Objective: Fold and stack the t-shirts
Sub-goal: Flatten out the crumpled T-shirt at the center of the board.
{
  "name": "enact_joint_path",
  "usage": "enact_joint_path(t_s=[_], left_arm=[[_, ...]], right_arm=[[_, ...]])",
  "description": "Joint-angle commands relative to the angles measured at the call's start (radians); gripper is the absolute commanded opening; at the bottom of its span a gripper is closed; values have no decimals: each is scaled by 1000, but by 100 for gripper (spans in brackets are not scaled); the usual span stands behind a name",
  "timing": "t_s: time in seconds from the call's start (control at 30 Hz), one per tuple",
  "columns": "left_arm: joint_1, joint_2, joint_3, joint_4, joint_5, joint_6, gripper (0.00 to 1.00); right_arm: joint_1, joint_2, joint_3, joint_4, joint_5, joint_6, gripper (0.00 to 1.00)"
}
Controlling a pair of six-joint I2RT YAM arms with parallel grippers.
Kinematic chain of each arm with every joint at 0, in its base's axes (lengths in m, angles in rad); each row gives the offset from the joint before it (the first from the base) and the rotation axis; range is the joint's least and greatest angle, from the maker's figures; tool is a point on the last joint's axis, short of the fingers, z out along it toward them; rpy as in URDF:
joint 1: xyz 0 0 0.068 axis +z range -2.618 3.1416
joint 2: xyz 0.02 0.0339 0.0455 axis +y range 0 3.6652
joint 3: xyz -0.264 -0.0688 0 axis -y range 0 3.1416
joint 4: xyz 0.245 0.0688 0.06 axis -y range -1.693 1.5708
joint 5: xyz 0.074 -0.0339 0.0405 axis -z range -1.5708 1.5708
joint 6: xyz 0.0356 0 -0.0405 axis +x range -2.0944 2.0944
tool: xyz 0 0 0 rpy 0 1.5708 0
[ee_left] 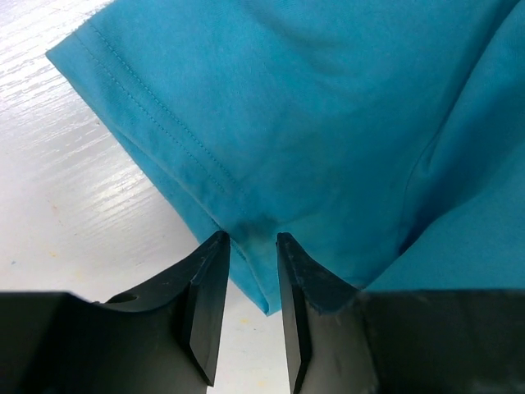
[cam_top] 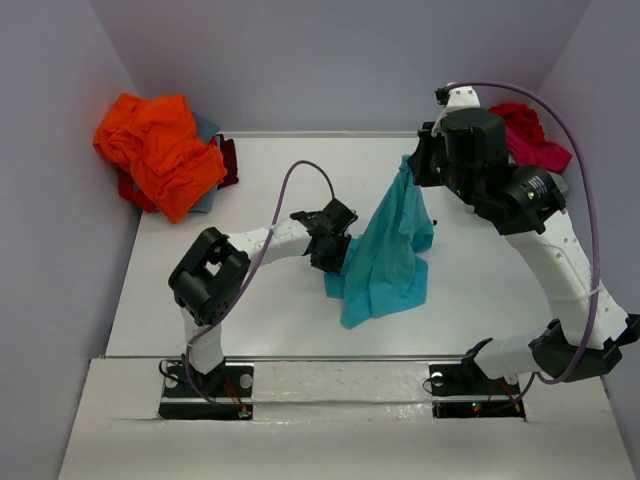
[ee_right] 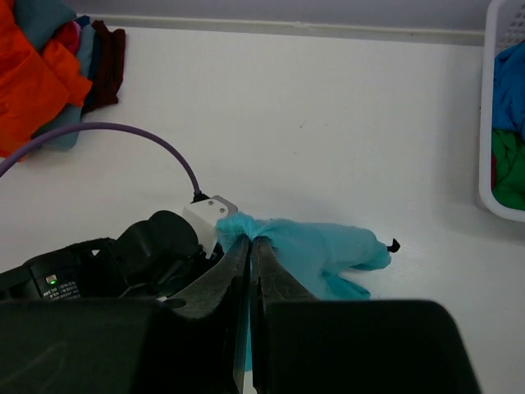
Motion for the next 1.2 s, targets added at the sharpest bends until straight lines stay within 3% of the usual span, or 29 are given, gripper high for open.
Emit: enact_joint_path(t_s=[0.0, 0.3, 0.4, 0.5, 0.67, 0.8, 1.03, 1.17], left_arm=[[-6, 10, -6, 6, 22, 8, 40], [-6, 35, 0, 14, 29, 16, 30], [-6, 16, 3, 15, 8, 8, 13], [-6, -8, 13, 12, -14, 5, 6], [-6, -145, 66, -47, -263, 8, 6], [17, -235, 239, -182, -401, 63, 6], [65, -320, 770, -359, -547, 172, 6], [65, -505, 673, -220, -636, 175, 6]], right_arm=[[6, -18, 8, 29, 7, 1, 7], [6, -21, 11, 24, 8, -4, 7], [6, -27, 4, 24, 11, -2, 7], [6, -30, -8, 26, 13, 1, 7], [6, -33, -16, 12, 24, 10, 7], [6, -42, -5, 1, 47, 18, 7], [6, -102, -44, 9, 71, 44, 7], [6, -159, -90, 26, 108, 59, 7]])
